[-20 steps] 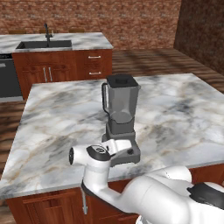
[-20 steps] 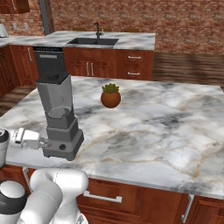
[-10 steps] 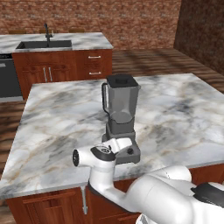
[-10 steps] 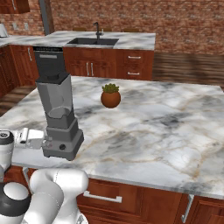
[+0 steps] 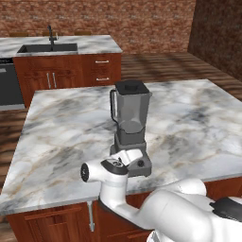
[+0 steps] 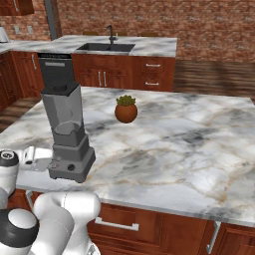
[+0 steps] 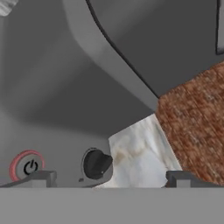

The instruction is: Open the blender lid, put the orange in the blender, close the lid, and start the blender.

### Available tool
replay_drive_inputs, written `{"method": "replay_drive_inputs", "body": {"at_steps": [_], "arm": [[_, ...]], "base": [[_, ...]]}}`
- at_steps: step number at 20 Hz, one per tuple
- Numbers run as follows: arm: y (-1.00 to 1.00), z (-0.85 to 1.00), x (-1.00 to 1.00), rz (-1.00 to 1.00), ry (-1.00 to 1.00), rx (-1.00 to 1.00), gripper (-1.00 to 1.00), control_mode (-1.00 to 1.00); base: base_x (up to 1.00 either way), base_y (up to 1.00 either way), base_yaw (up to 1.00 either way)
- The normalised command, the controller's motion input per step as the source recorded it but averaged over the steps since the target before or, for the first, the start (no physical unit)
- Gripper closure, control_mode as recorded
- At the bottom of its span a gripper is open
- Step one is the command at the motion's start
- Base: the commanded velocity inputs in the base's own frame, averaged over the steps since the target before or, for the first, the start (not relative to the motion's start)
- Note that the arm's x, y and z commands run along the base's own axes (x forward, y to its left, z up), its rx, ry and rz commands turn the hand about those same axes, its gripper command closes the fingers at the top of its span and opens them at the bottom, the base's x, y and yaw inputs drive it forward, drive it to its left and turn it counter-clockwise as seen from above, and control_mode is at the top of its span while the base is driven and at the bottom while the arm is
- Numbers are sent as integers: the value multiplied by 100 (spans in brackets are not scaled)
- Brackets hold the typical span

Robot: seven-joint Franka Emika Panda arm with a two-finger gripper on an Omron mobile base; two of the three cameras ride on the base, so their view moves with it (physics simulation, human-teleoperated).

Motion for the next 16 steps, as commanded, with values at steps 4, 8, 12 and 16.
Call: {"method": "replay_drive_inputs", "body": {"at_steps": [4, 8, 12, 16], "arm": [[0, -17, 22, 5, 3, 0, -100, -100], [0, -29, 17, 7, 0, 0, -100, -100], [0, -46, 2, 6, 0, 1, -100, -100], [0, -47, 1, 6, 0, 4, -100, -100]], "base": [[0, 0, 0], [0, 0, 0], [0, 0, 0], [0, 0, 0]]}}
